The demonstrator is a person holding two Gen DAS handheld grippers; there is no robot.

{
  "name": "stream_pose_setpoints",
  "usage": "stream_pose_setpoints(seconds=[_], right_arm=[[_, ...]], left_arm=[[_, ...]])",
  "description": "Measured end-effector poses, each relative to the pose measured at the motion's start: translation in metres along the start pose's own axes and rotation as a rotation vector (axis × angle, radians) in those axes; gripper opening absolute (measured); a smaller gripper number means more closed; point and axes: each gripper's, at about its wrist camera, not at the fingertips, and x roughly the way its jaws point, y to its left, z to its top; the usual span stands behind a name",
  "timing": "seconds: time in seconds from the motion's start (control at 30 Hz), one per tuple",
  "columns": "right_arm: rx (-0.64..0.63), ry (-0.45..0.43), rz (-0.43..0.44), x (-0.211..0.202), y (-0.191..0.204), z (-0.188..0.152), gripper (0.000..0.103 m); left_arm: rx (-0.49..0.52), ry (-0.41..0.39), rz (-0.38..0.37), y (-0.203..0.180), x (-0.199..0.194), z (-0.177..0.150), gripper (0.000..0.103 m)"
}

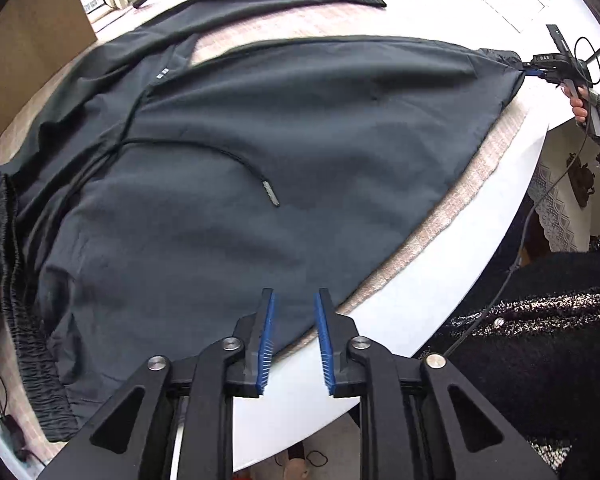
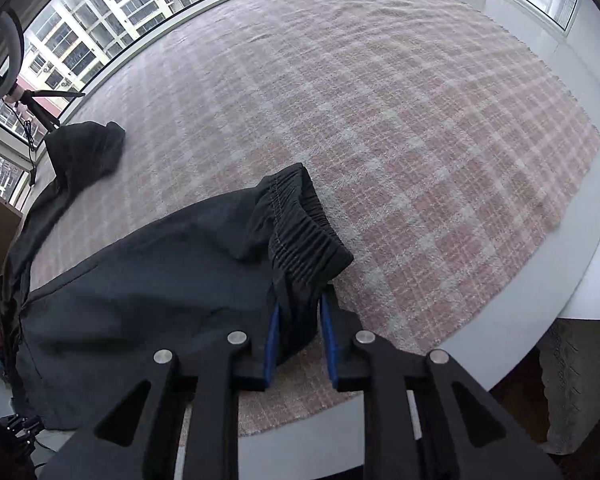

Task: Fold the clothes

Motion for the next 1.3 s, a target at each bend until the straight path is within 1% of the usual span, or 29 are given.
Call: stream_pose_setpoints(seconds=[0.03,0.07,0.17,0.2,0.27,0.33,0.37,0.43,0.57,0.6,0.67,0.8,0.87,0.97,1.0,1.13,1.17,1.2,1.27,1.3], right_arm=[[-0.02,-0.036,0.003,-0.018,0.005,0.005,0.024],[-0.044,-0.073,0.007,-0.037,0.013,0.011,0.025],[-0.105,-0.168,0.01,-0.083,0.043,0.037,0.042],[-0.132,-0.198,0.006,-0.096,0.056,0.046,0.043],[-0.196,-0.258,0.007,-0.117,0.082,0.057,0.044],[-0.264,-0.283,0.028,-0.12,0.116,0.065,0.051],[-0.295,-0.287,0.039,-0.115,0.135,0.068,0.054],[-0.356,-0.285,0.068,-0.094,0.172,0.073,0.055],[-0.486,-0.241,0.129,-0.015,0.247,0.076,0.056],[-0.515,-0.223,0.128,0.007,0.265,0.075,0.056],[-0.573,-0.178,0.096,0.054,0.3,0.077,0.056],[-0.66,-0.117,0.048,0.125,0.349,0.084,0.056],[-0.716,-0.105,-0.011,0.147,0.363,0.083,0.056],[-0.822,-0.13,-0.141,0.169,0.375,0.08,0.056],[-0.836,-0.136,-0.149,0.171,0.374,0.081,0.056],[-0.853,-0.123,-0.115,0.173,0.368,0.092,0.056],[-0.848,-0.114,-0.109,0.173,0.365,0.096,0.052],[-0.843,-0.105,-0.102,0.173,0.363,0.099,0.041],[-0.828,-0.089,-0.093,0.174,0.358,0.106,0.026],[-0.813,-0.084,-0.085,0.173,0.355,0.11,0.026]], left_arm=[[-0.02,-0.039,0.019,0.014,-0.019,0.005,0.036],[-0.047,-0.08,0.032,0.03,-0.034,0.013,0.036],[-0.141,-0.206,0.05,0.084,-0.07,0.046,0.036],[-0.163,-0.243,0.055,0.1,-0.077,0.056,0.036],[-0.176,-0.289,0.097,0.123,-0.082,0.073,0.036],[-0.179,-0.316,0.131,0.137,-0.085,0.084,0.036],[-0.187,-0.321,0.132,0.143,-0.081,0.09,0.036],[-0.209,-0.322,0.123,0.157,-0.07,0.1,0.036],[-0.259,-0.296,0.077,0.182,-0.03,0.124,0.036],[-0.26,-0.28,0.076,0.185,-0.02,0.129,0.036],[-0.261,-0.243,0.078,0.192,0.0,0.137,0.036],[-0.268,-0.177,0.088,0.207,0.034,0.146,0.036],[-0.272,-0.155,0.112,0.216,0.045,0.149,0.036],[-0.269,-0.126,0.161,0.23,0.057,0.156,0.036],[-0.266,-0.123,0.171,0.235,0.058,0.159,0.036],[-0.253,-0.128,0.159,0.257,0.057,0.174,0.036],[-0.248,-0.125,0.162,0.263,0.057,0.177,0.036],[-0.242,-0.119,0.17,0.27,0.058,0.18,0.036],[-0.236,-0.093,0.19,0.284,0.063,0.184,0.036],[-0.234,-0.081,0.202,0.29,0.067,0.186,0.036]])
